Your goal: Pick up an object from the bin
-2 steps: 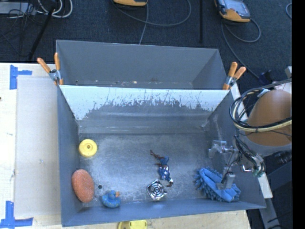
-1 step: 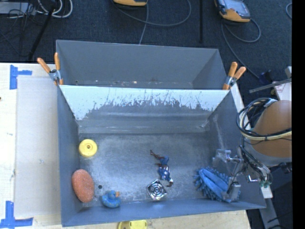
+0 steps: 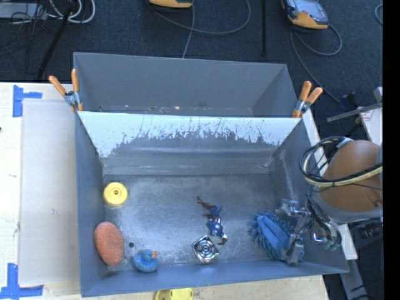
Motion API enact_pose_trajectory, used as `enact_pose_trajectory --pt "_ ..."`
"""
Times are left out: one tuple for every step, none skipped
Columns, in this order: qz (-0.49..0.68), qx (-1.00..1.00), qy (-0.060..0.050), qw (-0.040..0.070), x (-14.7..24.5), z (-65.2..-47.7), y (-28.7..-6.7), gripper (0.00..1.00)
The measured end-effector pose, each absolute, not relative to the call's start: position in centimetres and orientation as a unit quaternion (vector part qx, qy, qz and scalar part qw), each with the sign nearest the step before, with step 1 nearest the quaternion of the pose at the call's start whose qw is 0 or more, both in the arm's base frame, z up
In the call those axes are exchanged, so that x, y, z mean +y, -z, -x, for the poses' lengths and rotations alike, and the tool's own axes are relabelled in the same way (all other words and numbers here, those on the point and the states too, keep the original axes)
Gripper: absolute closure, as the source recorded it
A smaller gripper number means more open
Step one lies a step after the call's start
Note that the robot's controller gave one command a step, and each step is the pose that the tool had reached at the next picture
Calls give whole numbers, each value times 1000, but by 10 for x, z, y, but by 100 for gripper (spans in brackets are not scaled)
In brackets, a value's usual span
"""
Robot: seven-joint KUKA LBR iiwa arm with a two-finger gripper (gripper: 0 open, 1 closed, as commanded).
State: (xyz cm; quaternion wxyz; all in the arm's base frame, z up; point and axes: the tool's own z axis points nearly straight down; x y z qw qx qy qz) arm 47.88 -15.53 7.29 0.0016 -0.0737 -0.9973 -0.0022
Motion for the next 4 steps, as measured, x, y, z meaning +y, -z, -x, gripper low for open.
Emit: enact_pose_trajectory --pt "69 -998 3 4 -151 -473 -69 100" --pt "68 -998 3 4 -151 -473 -69 100" --pt "68 -998 3 4 -150 -473 -70 100" --pt "68 -998 3 4 -150 -472 -74 100"
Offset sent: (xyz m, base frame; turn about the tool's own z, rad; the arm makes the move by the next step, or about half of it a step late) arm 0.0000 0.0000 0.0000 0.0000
